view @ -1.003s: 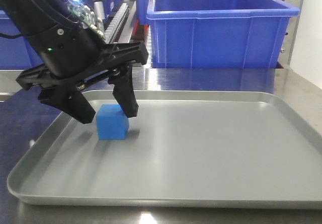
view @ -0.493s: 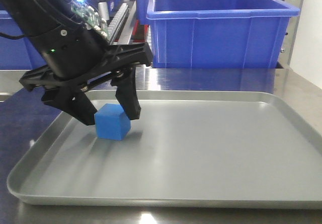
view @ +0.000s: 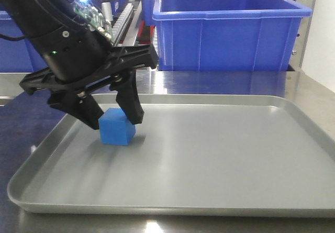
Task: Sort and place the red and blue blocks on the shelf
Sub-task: 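Lift the blue cube off the tray with the left gripper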
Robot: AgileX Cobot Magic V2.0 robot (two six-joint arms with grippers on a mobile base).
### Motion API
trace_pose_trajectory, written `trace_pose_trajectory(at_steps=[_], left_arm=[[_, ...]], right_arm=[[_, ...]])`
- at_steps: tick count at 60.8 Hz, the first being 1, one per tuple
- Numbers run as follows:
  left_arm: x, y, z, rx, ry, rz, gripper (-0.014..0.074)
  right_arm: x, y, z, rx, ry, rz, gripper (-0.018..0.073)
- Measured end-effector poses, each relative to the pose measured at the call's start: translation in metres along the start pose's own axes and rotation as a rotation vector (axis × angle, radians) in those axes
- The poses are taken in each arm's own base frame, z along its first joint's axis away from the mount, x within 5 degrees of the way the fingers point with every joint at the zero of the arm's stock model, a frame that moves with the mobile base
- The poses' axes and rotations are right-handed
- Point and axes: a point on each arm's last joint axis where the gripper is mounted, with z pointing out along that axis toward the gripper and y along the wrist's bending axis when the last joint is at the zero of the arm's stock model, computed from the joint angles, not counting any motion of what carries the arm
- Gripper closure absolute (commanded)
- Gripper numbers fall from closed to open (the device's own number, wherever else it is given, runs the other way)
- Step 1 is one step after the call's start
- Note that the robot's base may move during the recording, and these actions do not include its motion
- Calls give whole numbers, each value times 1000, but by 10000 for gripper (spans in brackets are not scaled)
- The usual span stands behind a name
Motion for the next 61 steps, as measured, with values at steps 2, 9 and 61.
trace_pose_trajectory(at_steps=[2, 9, 61], left_arm=[[0, 0, 0, -1, 2, 0, 412], [0, 0, 0, -1, 2, 0, 470], [-16, 50, -149, -76, -450, 11, 472]], right_arm=[[0, 0, 0, 0, 0, 0, 503], [0, 0, 0, 0, 0, 0, 503], [0, 0, 0, 0, 0, 0, 503]])
